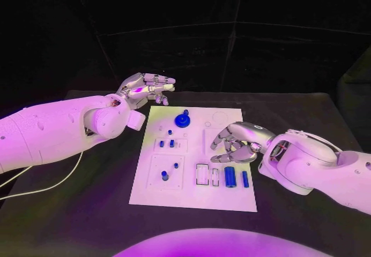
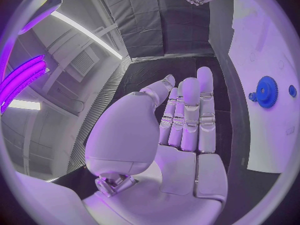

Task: Assemble the parts on the task board

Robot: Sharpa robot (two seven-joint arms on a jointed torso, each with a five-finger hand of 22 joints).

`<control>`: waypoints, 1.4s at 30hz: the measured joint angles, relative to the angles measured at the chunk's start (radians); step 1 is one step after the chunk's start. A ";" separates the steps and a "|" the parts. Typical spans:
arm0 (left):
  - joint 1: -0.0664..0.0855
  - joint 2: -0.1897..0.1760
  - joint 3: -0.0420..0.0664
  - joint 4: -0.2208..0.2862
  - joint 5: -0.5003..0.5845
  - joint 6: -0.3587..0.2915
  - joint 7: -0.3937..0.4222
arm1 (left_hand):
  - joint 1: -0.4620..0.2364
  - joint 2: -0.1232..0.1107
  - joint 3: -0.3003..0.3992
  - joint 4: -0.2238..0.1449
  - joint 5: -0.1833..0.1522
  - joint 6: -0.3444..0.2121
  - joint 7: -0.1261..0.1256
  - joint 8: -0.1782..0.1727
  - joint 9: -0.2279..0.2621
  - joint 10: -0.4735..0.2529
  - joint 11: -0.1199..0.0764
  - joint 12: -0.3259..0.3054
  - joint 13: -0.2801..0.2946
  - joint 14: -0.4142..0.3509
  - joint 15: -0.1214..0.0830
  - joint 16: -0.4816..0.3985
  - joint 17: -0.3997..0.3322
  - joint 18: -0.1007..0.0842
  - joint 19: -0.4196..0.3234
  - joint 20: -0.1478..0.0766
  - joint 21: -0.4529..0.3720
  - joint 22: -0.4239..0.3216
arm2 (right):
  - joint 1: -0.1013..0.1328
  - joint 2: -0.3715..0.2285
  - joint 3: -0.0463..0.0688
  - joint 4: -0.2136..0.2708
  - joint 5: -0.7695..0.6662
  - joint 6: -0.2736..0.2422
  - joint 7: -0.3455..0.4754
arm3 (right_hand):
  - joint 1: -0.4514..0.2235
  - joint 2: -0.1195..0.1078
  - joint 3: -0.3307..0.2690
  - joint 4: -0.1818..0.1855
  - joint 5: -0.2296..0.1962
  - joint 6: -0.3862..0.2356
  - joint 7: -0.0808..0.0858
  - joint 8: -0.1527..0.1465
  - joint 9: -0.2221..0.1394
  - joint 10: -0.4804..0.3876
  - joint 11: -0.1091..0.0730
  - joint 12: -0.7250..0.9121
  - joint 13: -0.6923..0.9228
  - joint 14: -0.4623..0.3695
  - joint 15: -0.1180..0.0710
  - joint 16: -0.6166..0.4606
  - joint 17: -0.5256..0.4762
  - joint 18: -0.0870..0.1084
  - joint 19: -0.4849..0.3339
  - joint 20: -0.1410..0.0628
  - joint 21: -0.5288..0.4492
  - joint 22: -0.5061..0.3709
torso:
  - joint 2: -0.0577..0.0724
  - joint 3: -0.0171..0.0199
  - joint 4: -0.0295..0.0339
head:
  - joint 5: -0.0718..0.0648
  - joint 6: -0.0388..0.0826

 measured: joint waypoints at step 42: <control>-0.001 -0.019 -0.024 0.013 0.000 0.000 0.003 | 0.000 0.000 -0.009 0.000 0.000 0.000 0.000 0.000 0.000 0.000 0.000 0.003 0.000 0.000 0.000 0.000 -0.002 0.000 0.000 0.000 -0.004 -0.002 | -0.125 -0.005 -0.003 0.046 -0.038 0.017 -0.398 | 0.009 0.030 -0.214 0.157 0.002 -0.083 0.000 0.190 0.084 0.012 -0.005 0.355 0.462 0.002 -0.002 0.067 0.092 -0.016 0.010 0.011 0.026 0.062 | -0.015 -0.0008 -0.0358 | -0.024 -0.008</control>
